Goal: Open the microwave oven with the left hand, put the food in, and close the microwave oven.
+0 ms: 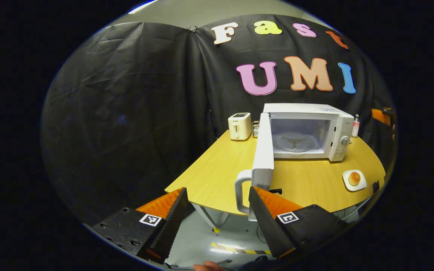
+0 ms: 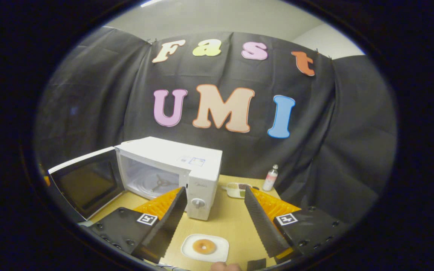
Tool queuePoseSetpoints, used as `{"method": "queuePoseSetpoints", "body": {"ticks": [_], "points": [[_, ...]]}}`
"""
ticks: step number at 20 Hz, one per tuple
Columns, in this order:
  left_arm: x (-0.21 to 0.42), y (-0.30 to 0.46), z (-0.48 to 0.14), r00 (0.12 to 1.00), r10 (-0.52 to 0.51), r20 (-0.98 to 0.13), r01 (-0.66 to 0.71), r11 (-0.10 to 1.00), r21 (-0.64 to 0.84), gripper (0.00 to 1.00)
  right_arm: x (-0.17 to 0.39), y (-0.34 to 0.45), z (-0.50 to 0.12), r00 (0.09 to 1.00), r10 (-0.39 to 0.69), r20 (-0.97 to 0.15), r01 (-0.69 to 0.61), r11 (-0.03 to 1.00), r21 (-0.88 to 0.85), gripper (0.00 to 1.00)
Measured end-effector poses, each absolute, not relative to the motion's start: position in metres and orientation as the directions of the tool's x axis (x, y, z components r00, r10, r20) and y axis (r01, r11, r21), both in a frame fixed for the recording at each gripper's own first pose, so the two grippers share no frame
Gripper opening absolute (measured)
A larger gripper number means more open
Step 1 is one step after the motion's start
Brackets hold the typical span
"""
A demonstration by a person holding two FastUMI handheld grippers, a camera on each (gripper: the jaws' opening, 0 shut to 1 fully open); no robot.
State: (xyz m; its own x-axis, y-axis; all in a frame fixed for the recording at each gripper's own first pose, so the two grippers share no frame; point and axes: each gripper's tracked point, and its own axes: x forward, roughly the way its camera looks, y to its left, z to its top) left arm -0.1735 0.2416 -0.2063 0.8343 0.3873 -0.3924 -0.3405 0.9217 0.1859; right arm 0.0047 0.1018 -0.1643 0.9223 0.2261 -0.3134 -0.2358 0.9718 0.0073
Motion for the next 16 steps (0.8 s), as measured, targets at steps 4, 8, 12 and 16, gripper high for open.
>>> {"method": "queuePoseSetpoints", "body": {"ticks": [4, 8, 12, 16], "points": [[-0.169, 0.249, -0.162, 0.854, 0.419, -0.308, -0.379, 0.907, 0.183, 0.95, 0.005, 0.102, -0.208, 0.897, 0.227, -0.38, -0.225, 0.973, 0.05, 0.98], [-0.157, 0.258, -0.088, 0.886, 0.444, -0.136, -0.411, 0.885, 0.217, 0.96, -0.003, 0.101, -0.262, 0.863, 0.232, -0.45, -0.227, 0.972, 0.065, 0.98], [-0.145, 0.251, -0.05, 0.889, 0.455, -0.055, -0.435, 0.875, 0.212, 0.99, -0.015, 0.104, -0.317, 0.812, 0.222, -0.539, -0.218, 0.973, 0.072, 0.98], [-0.135, 0.238, -0.048, 0.903, 0.426, -0.059, -0.407, 0.891, 0.202, 1.0, -0.024, 0.108, -0.366, 0.755, 0.203, -0.623, -0.195, 0.977, 0.083, 0.98]]}}
